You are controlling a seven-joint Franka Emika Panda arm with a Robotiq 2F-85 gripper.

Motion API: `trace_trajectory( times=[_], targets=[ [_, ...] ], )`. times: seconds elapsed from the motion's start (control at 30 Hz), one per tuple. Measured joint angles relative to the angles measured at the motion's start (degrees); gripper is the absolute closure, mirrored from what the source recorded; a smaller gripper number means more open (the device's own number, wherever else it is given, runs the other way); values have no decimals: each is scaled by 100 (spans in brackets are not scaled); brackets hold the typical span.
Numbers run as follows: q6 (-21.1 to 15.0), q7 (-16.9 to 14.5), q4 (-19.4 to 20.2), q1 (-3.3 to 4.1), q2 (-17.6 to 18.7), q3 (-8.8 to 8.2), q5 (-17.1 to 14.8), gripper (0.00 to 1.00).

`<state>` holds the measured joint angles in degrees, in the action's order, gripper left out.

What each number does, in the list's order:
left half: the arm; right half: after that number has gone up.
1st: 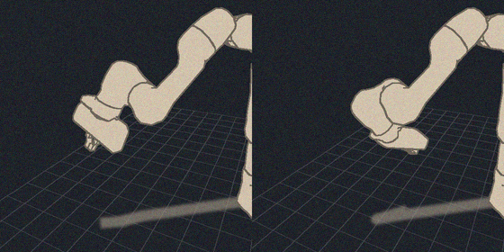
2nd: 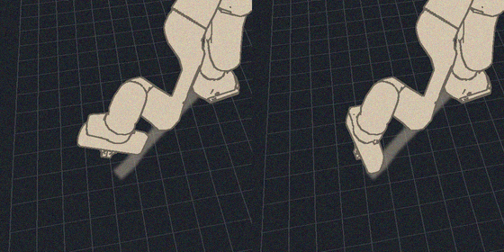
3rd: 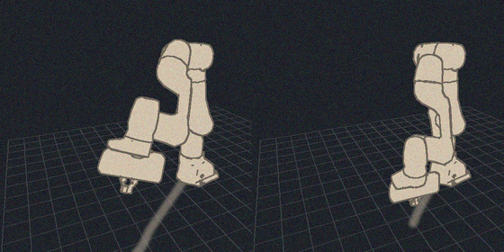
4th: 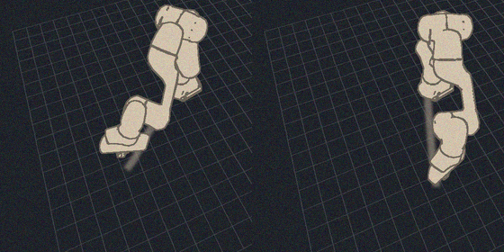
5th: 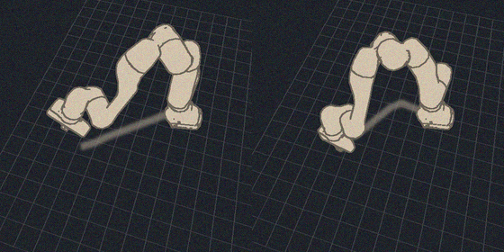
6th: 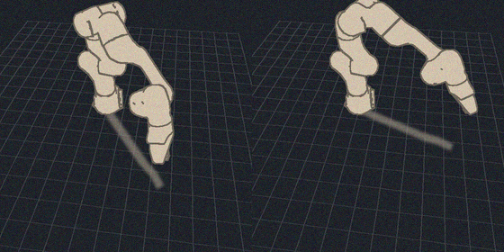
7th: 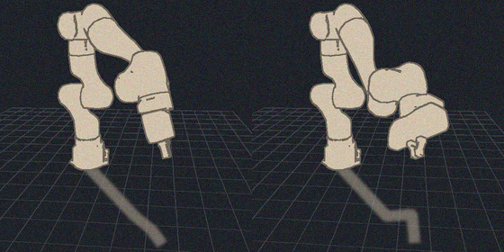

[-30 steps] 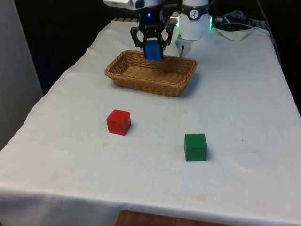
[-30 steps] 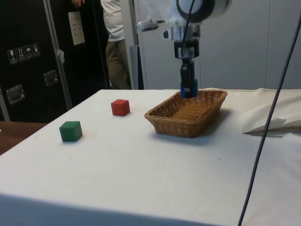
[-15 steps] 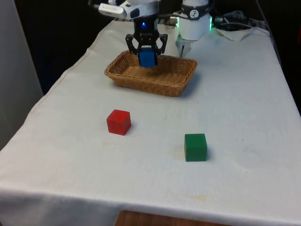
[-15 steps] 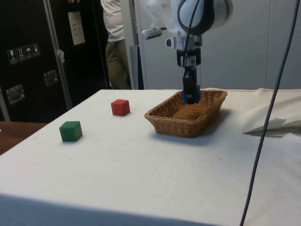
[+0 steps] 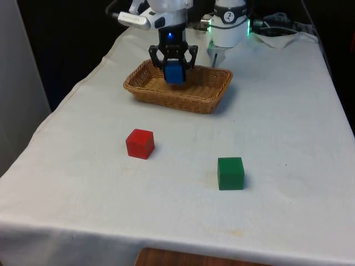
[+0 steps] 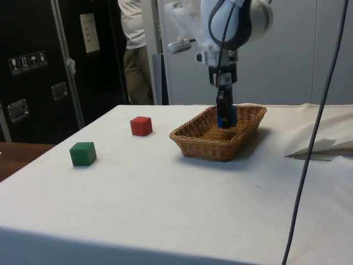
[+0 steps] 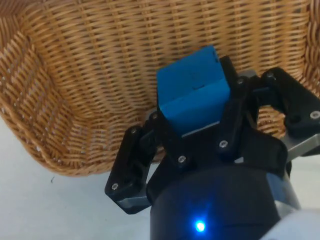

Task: Pick up the blue cube and place it into the basket.

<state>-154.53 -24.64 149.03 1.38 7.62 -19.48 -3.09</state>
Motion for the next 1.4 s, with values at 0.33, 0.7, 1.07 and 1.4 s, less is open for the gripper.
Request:
trace_trajectory(
  times=[0.33, 0.7, 1.07, 1.4],
  targets=[
    [-309, 0, -40, 0, 407, 40, -63, 99],
    [-424, 0, -63, 0, 533, 52, -80, 99],
    [-418, 0, -57, 0, 533, 52, -80, 99],
    [-418, 0, -57, 0, 533, 52, -80, 44]
  ],
)
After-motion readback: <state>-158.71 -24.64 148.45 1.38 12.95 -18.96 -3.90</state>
